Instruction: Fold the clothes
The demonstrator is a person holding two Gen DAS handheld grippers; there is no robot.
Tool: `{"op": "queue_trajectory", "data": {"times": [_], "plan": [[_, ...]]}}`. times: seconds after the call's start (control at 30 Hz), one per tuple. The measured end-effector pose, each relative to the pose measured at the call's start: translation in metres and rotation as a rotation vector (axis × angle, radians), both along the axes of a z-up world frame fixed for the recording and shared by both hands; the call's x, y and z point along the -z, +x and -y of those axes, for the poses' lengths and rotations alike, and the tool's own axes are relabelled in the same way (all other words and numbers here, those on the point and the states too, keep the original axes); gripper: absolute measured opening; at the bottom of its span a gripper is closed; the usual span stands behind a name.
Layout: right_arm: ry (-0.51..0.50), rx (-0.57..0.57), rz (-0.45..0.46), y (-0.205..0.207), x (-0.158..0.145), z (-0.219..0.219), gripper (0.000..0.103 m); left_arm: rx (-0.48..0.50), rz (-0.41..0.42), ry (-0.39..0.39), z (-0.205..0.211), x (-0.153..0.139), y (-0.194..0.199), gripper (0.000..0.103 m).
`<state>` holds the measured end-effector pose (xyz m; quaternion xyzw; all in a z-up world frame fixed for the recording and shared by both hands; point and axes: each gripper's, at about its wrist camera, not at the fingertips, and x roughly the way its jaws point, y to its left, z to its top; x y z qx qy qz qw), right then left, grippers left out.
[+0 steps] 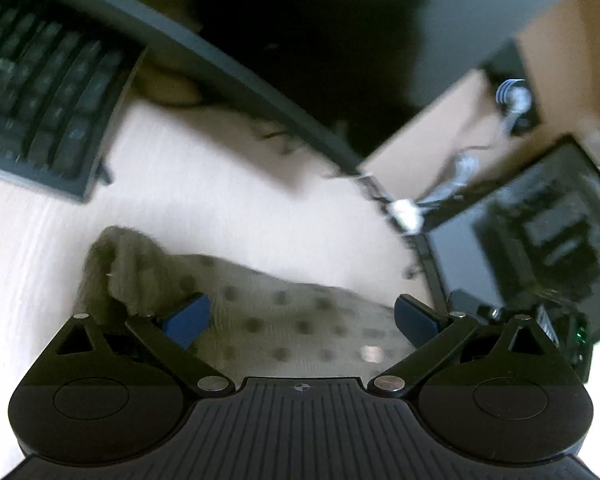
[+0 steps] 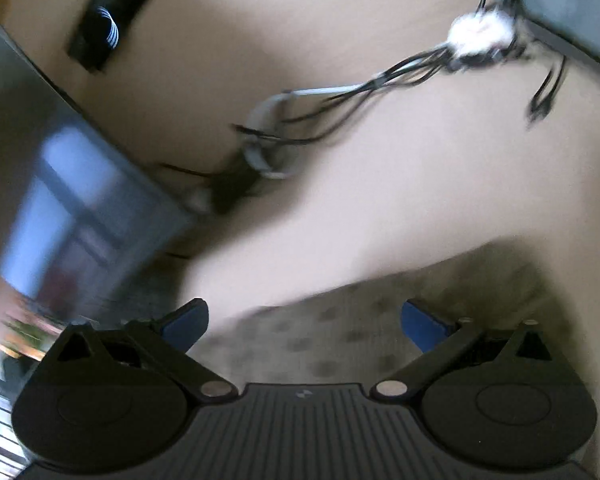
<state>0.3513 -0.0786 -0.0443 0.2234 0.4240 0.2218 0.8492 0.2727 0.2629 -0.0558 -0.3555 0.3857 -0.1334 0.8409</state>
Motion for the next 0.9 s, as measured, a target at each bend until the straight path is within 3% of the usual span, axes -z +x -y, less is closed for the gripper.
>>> {"op": "queue_trajectory", "data": {"times": [0.07, 0.17, 0.23, 0.3, 0.43, 0.57, 0.67, 0.8, 0.9], "plan": [[-0.072, 0.005, 0.048, -0.004, -0.002, 0.006, 0.072, -0.001, -0.012, -0.031, -0.006, 0.008, 0.004, 0.101], [-0.235, 0.045, 0.144, -0.014, -0.013, 0.009, 0.082, -0.012, -0.005, -0.013, -0.01, 0.0, 0.005, 0.101], [-0.309, 0.057, 0.207, -0.025, -0.024, 0.011, 0.082, -0.023, 0.012, 0.017, -0.013, -0.011, 0.0, 0.101], [-0.262, 0.015, 0.219, -0.035, -0.032, 0.014, 0.082, -0.003, 0.041, 0.021, -0.016, -0.021, -0.01, 0.101], [-0.227, -0.108, 0.212, -0.066, -0.036, 0.0, 0.082, 0.11, 0.034, -0.05, -0.004, -0.019, -0.028, 0.101], [-0.344, -0.175, 0.196, -0.084, -0.026, -0.019, 0.082, 0.129, -0.026, 0.051, 0.008, -0.013, -0.042, 0.101], [-0.514, -0.189, 0.179, -0.094, -0.015, -0.024, 0.083, 0.122, -0.064, 0.131, 0.011, -0.013, -0.054, 0.101], [-0.542, -0.195, 0.206, -0.118, -0.028, -0.022, 0.083, 0.051, -0.065, 0.244, -0.01, -0.028, -0.096, 0.101], [-0.553, -0.253, 0.31, -0.141, -0.043, -0.04, 0.086, -0.011, -0.105, 0.35, -0.024, -0.025, -0.122, 0.101]]}}
